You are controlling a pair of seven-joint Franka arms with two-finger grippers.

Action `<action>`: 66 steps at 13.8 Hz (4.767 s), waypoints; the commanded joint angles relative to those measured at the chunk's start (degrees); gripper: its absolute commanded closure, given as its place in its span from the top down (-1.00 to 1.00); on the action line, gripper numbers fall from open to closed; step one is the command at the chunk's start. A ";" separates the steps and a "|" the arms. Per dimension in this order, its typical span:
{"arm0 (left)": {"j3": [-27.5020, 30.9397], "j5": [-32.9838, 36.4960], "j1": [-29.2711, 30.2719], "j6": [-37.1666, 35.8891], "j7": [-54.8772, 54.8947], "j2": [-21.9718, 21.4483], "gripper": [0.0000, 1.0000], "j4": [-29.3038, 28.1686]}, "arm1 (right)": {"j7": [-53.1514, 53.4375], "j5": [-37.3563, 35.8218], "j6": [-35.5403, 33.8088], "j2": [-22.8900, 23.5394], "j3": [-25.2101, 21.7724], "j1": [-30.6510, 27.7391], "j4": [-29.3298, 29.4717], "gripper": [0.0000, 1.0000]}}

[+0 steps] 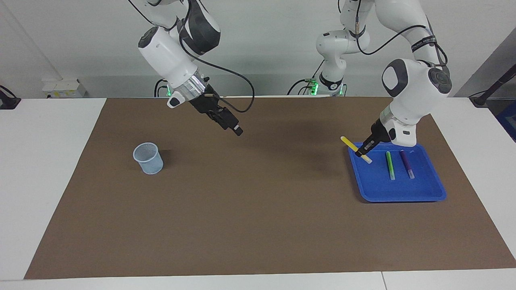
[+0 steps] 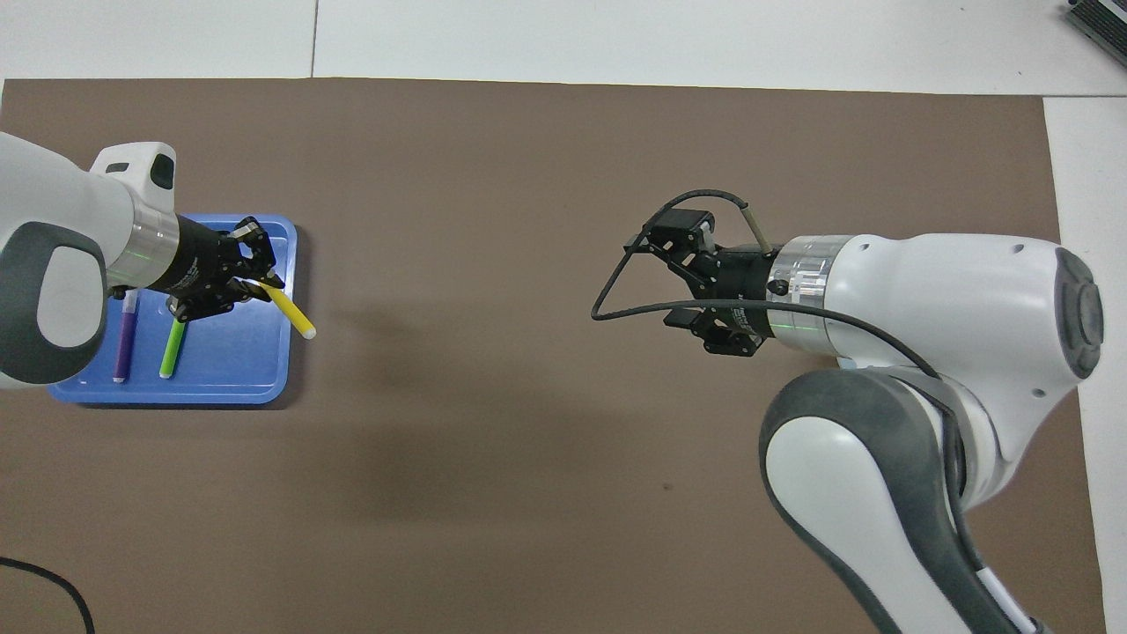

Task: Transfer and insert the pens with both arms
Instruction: 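Lift the yellow pen toward the right gripper while the right gripper approaches, then close the right gripper on the yellow pen's free end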

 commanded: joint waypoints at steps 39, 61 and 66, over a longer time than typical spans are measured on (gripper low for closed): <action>0.59 -33.93 -13.98 18.33 -38.66 -13.08 -1.00 -16.29 | 9.63 1.96 22.26 8.06 0.13 17.77 2.75 -0.14; 0.59 -33.93 -13.98 18.07 -38.75 -13.60 -1.00 -16.29 | 9.98 6.53 25.77 8.68 0.13 17.06 3.19 -1.00; 0.67 -33.75 -14.69 17.98 -32.72 -15.00 -0.21 -16.98 | 9.89 6.53 25.77 8.59 0.13 16.89 3.19 -1.00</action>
